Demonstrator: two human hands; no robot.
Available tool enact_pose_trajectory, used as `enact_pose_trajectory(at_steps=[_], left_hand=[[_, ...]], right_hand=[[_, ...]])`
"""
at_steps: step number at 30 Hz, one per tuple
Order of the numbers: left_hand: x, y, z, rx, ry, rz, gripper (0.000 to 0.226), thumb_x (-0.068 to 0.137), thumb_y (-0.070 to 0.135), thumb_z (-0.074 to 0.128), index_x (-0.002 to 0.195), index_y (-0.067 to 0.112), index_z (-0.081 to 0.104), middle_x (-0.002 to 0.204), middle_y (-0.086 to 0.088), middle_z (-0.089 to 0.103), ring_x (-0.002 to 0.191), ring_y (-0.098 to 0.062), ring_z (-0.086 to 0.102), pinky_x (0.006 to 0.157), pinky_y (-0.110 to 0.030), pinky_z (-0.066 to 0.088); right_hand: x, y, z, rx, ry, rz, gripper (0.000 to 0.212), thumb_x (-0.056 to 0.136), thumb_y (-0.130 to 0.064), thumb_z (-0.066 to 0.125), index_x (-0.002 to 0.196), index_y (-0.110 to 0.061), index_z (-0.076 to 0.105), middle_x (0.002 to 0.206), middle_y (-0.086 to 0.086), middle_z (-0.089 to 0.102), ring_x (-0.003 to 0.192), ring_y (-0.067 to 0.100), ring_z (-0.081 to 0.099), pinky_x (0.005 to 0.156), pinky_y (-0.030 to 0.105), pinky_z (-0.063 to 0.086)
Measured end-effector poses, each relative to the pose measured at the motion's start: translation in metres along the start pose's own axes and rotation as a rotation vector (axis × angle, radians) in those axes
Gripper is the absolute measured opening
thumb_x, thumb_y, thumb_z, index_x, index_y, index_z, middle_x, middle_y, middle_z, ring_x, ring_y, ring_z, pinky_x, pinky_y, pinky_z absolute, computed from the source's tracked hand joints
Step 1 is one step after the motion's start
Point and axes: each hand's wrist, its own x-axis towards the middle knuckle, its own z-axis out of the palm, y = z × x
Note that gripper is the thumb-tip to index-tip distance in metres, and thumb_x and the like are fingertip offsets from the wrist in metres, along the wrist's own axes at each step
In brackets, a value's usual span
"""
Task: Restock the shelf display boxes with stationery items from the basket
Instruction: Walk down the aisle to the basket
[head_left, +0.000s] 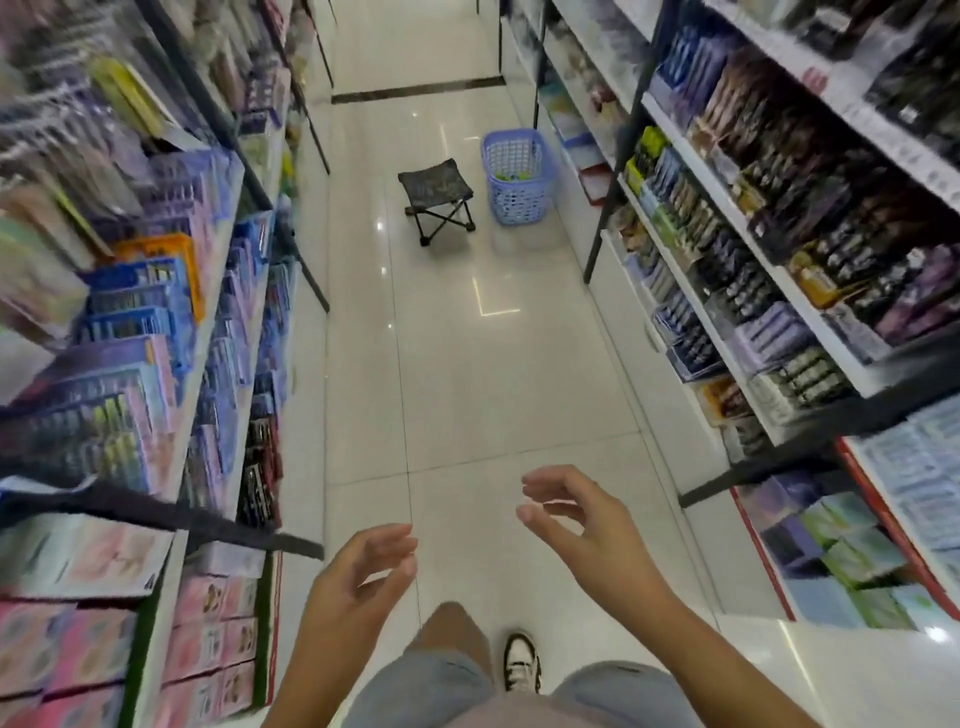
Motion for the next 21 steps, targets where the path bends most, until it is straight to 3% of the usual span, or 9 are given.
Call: enact_pose_trajectory(at_steps=[8,15,21], left_hand=[[0.187,0.049,-0.004,0.022,-0.051,0.032,0.022,0.086,0.010,0.067,0.102,0.025,0.066,0.100,0.009,0.072,0.095,-0.004,0.066,0.077,-0.011,0.050],[0.356,0.113,-0.008,0.078,-0.190,0.113,0.021,0.087,0.022,0.066,0.105,0.034,0.065,0.102,0.016,0.070,0.098,-0.001,0.065,0.078,-0.009,0.049],[0.474,0.148,-0.013,0.076,-0.190,0.109,0.022,0.087,0.019,0.067,0.105,0.031,0.065,0.102,0.013,0.070,0.097,-0.003,0.066,0.077,-0.012,0.051]], right_hand=[[0.164,-0.007,-0.010,-0.021,0.054,0.081,0.016,0.083,-0.036,0.068,0.098,-0.038,0.064,0.099,-0.019,0.067,0.097,-0.002,0.062,0.084,0.014,0.050],[0.276,-0.008,-0.034,0.011,0.208,0.251,0.014,0.083,-0.020,0.070,0.094,-0.025,0.066,0.093,-0.008,0.070,0.088,0.000,0.065,0.088,0.032,0.054],[0.402,-0.037,-0.045,0.006,0.229,0.228,0.015,0.082,-0.027,0.070,0.096,-0.029,0.065,0.094,-0.017,0.070,0.089,-0.004,0.064,0.083,0.023,0.053]])
